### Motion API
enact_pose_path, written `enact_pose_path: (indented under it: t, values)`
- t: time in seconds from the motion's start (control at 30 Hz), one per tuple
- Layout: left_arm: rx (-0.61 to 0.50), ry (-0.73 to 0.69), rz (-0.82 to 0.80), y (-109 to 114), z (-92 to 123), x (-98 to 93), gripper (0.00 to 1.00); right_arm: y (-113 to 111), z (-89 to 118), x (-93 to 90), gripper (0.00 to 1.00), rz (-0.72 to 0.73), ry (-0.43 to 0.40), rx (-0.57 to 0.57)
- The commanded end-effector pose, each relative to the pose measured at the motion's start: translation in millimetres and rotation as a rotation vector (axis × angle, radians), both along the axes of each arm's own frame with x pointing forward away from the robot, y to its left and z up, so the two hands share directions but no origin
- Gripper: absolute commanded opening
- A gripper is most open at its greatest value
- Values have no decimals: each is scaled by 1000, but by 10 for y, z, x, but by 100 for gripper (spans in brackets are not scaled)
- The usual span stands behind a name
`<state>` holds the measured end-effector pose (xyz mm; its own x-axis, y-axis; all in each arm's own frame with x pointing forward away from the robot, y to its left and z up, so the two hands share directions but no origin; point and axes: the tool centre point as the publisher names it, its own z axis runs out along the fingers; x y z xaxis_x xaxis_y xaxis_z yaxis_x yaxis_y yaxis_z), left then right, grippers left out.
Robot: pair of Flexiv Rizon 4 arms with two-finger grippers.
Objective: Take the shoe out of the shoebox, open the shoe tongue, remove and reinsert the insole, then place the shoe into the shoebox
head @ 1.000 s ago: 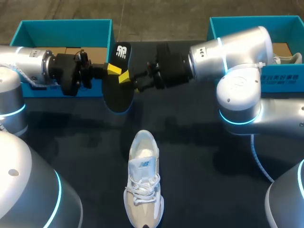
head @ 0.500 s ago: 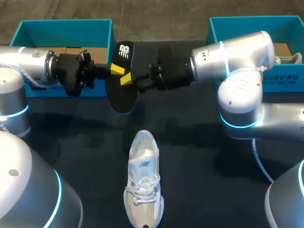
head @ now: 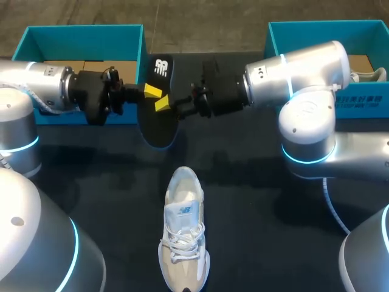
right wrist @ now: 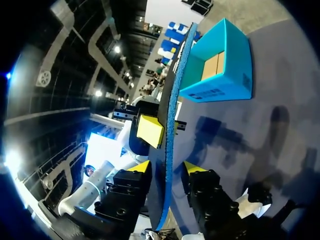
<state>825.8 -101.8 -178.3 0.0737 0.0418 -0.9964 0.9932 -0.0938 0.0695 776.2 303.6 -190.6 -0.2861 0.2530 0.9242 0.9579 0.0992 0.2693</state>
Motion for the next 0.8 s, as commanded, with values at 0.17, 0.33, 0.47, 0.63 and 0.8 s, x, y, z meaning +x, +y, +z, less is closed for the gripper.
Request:
enact_pose_path:
  t: [0.17, 0.33, 0.47, 0.63, 0.8]
  values:
    - [-1, 0, 7, -17, -7, -26, 0, -6, 33, -4, 33, -1, -3, -2]
    - [-1, 4, 10, -19, -20, -32, 0, -23, 65, -10, 13, 3, -11, -3]
    - [-3, 6, 13, -15, -24, -34, 0, -34, 68, -12, 0, 0, -16, 4]
    - [1, 9, 12, -14, -32, -35, 0, -22, 59, -12, 0, 2, -19, 9]
    - [15, 29, -9, -11, -31, -37, 100, -29, 59, -15, 0, -9, -31, 16]
